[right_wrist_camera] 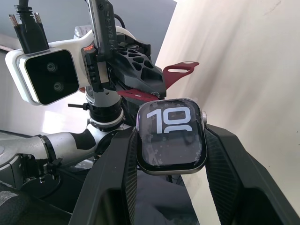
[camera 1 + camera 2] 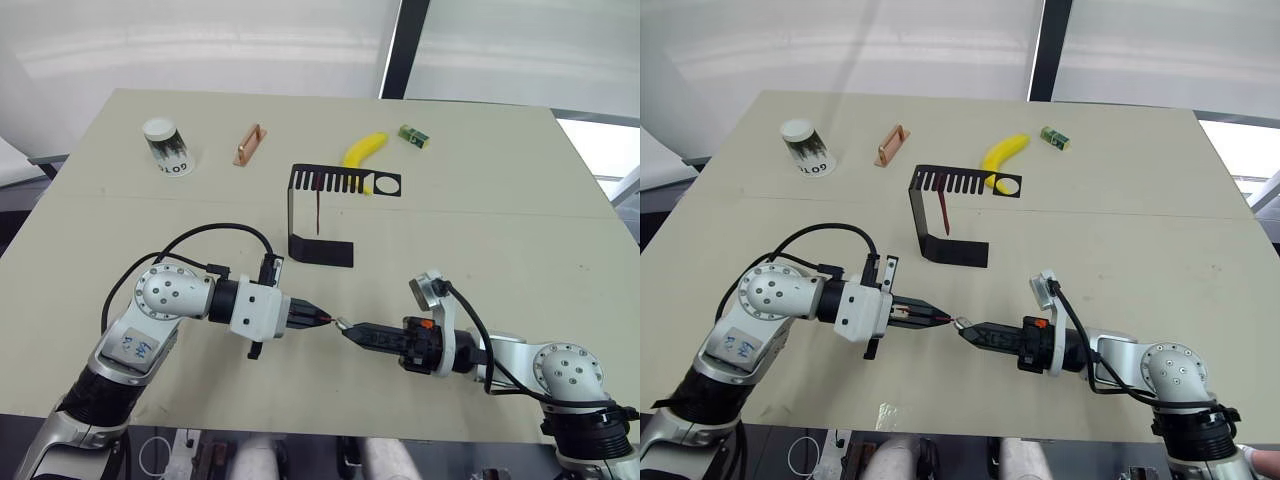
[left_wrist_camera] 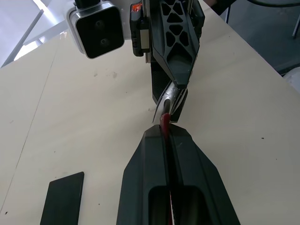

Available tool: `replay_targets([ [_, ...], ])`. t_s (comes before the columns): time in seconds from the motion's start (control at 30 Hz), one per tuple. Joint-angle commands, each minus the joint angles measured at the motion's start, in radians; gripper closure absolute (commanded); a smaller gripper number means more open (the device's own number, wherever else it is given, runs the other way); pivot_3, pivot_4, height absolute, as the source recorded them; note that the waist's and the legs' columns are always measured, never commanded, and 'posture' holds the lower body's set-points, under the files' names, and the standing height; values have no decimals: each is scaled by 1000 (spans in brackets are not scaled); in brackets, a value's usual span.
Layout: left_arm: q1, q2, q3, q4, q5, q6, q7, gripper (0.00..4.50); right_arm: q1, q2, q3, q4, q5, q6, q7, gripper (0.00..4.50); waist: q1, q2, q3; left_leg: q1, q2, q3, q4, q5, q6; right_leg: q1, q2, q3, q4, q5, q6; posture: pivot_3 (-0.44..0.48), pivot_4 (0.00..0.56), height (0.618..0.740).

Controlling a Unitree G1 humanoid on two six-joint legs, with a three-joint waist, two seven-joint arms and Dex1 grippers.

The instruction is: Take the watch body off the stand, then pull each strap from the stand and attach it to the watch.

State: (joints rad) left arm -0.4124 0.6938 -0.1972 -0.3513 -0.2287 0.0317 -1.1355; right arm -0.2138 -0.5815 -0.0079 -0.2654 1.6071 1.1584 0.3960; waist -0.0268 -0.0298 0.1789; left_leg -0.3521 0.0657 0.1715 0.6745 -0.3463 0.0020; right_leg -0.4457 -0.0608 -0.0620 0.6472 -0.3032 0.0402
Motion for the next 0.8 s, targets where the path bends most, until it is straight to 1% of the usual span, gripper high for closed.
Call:
replay_targets([
  [0.03,1,-6,1,-44,-15,-5,5,4500,-5,1,-5,-20,24,5,-4,2982,0,0,0,0,0,0,0,0,0,0,0,0,0,0,0,0,150,729],
  [0.53,-14,-4,8,-67,-49,10,-18,4500,0,7,-2,-19,17,1,-12,2982,0,0,0,0,0,0,1,0,0,0,0,0,0,0,0,0,150,729],
  [0.8,-18,-1,2,-66,-36,13,-24,4500,0,11,0,-21,19,1,-17,2982,0,0,0,0,0,0,1,0,0,0,0,0,1,0,0,0,150,729],
])
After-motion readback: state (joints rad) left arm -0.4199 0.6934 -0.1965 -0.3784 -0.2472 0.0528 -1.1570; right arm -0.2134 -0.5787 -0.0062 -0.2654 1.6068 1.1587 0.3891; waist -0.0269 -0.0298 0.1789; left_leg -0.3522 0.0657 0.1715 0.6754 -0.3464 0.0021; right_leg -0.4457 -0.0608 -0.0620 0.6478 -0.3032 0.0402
